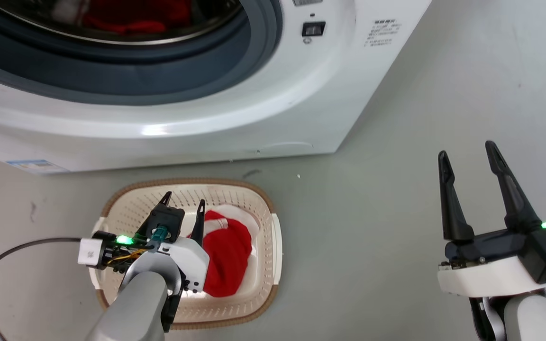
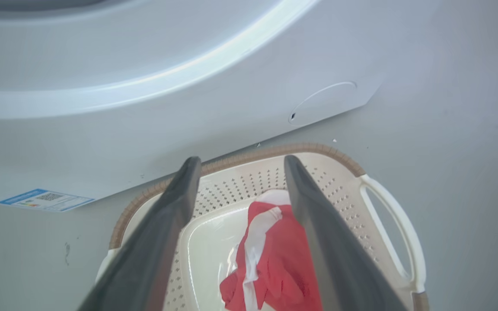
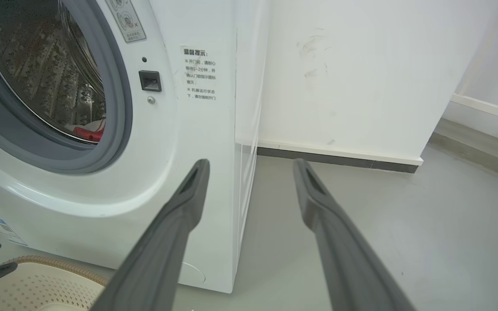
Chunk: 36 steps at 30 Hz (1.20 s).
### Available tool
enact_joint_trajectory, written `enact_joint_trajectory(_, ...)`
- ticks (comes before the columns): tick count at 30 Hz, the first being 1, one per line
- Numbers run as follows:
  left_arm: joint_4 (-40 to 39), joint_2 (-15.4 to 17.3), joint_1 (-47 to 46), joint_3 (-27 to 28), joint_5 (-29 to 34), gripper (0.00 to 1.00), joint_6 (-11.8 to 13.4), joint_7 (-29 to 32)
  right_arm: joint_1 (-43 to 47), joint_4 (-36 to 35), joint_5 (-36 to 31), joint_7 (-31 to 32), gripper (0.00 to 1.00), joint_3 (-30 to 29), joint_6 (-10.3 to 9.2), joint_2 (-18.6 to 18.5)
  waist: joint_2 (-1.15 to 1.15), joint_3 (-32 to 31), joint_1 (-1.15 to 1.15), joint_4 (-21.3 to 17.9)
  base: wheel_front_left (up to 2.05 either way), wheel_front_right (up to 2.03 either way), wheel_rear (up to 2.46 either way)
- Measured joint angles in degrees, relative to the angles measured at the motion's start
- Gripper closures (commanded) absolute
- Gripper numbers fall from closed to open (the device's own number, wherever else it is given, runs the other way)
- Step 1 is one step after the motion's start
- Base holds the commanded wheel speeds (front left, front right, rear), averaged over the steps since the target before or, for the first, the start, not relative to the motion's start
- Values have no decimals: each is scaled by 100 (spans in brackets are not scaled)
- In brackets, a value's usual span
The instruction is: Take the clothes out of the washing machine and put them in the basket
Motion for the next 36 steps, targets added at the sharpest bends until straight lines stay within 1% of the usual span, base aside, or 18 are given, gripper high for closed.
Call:
enact_joint_trajectory(6, -1368, 25, 742, 573, 277, 0, 270, 0, 248, 47, -25, 0, 0, -15, -1, 1, 0, -530, -1, 123, 0, 0, 0)
enact_joint_trajectory(12, -2624, -83, 1294, 1296, 503, 0, 491, 0, 425, 70, -52, 0, 0, 13, 0, -1, 0, -957, -1, 219, 0, 0, 0)
enact_joint_trajectory(16, -3332, -233, 1589, 1768, 647, 0, 548, 0, 498, 75, -52, 0, 0, 53, 0, 0, 0, -1152, -1, 241, 0, 0, 0)
enact_joint_trajectory(20, -3896, -410, 1716, 2193, 758, 0, 523, 0, 545, 68, -43, 0, 0, 70, 0, -1, 0, -1216, -1, 217, 0, 0, 0)
enact_joint_trajectory(23, -4095, -560, 1739, 2442, 764, 0, 385, 0, 548, 58, -41, 0, 0, 94, 0, -1, 0, -1197, -1, 183, 0, 0, 0)
enact_joint_trajectory(27, -4057, -591, 1499, 2659, 861, 0, 104, -1, 489, 35, 7, 0, 0, 146, 0, -1, 0, -1078, 0, 109, 0, 0, 0)
enact_joint_trajectory(33, -3445, -431, 524, 2813, 951, 0, -344, -1, 252, -43, 57, 0, 0, 164, -1, -1, 0, -745, 0, -28, 0, 0, 0)
enact_joint_trajectory(34, -2950, -291, -101, 2836, 999, 0, -519, 0, 81, -81, 67, 0, 0, 189, -1, -1, 0, -523, 1, -103, 0, 0, 0)
enact_joint_trajectory(36, -2525, -159, -640, 2855, 1001, 0, -664, -1, -58, -130, 100, 0, 0, 197, -1, 0, 0, -346, 1, -152, 0, 0, 0)
